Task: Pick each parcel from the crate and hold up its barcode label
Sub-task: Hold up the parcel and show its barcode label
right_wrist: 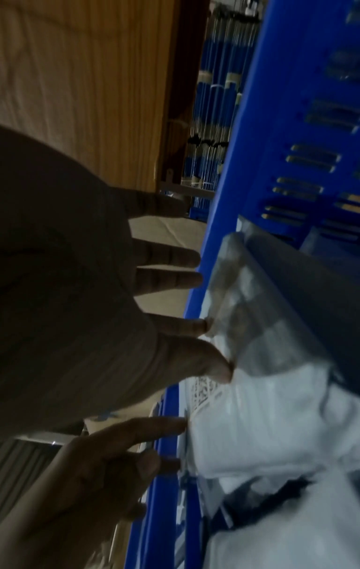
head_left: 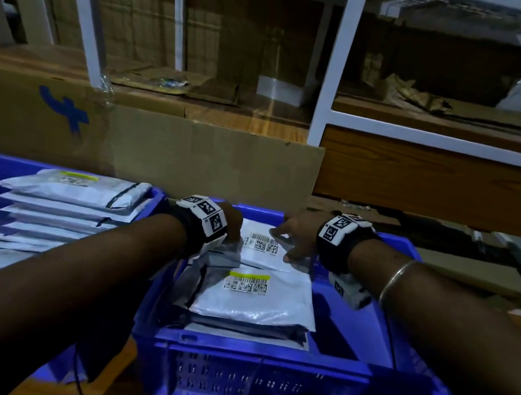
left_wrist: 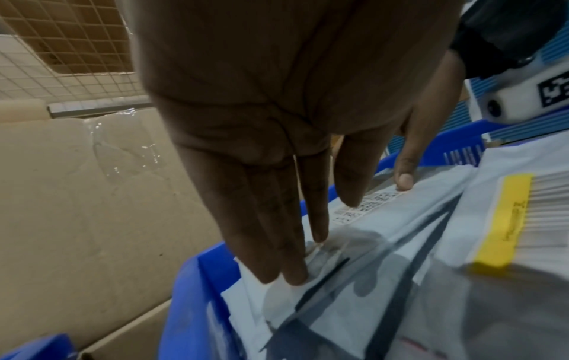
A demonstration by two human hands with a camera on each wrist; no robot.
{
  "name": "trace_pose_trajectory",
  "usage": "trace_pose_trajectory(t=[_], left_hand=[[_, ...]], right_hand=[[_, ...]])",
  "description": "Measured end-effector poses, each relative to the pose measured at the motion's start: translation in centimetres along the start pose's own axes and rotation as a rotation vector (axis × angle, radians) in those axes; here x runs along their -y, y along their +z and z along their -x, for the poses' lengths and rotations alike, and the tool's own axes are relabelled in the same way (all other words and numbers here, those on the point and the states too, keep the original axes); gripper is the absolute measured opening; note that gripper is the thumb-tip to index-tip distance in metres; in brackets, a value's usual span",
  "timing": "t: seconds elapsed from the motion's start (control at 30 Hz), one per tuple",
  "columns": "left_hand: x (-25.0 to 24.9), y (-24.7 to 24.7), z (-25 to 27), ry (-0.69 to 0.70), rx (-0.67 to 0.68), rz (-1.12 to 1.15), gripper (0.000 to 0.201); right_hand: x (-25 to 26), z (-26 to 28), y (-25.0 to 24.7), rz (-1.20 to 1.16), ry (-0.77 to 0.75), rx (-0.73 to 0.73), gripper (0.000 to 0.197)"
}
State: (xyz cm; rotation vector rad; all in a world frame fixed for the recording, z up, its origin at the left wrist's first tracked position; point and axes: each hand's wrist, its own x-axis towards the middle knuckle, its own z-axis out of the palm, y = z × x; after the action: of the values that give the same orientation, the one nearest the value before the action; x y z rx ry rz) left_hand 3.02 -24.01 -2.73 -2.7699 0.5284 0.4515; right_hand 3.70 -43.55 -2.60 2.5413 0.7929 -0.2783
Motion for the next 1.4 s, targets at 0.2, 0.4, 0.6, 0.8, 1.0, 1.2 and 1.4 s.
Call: trace_pose_trajectory(t=[0.2, 0.4, 0.6, 0.8, 1.0, 1.2, 1.4], left_hand=[[0.0, 0.8, -0.1, 0.013, -0.094, 0.074, 0.039], [0.1, 0.8, -0.6, 0.007, -0.040, 0.092, 0.038], [0.4, 1.5, -1.0, -0.048, -0.043, 0.110, 0.028], [0.1, 1.4, 1.1, -0.119, -0.010, 0.075, 0.008], [-3.3, -0.7, 6.2, -0.173, -0.102, 0.260, 0.034], [-7.0, -1.7, 10.6, -0.212, -0.262, 0.489, 0.027], [-10.6, -1.8, 16.2, -0.166, -0.393, 0.595, 0.024]], right_hand=[[0.3, -0.1, 0.4, 0.024, 0.086, 0.070, 0.096], [1.1, -0.9, 0.4, -0.034, 0.077, 0.052, 0.085], [1.0, -0.3, 0.4, -0.181, 0.063, 0.004, 0.075], [0.3, 2.8, -1.5, -0.405, 0.060, -0.108, 0.067], [0.0, 8.8, -2.9, -0.547, 0.012, -0.208, 0.053], [0.5, 15.4, -1.4, -0.659, -0.054, -0.302, 0.037], [2.5, 20.9, 1.6, -0.782, -0.082, -0.332, 0.029]])
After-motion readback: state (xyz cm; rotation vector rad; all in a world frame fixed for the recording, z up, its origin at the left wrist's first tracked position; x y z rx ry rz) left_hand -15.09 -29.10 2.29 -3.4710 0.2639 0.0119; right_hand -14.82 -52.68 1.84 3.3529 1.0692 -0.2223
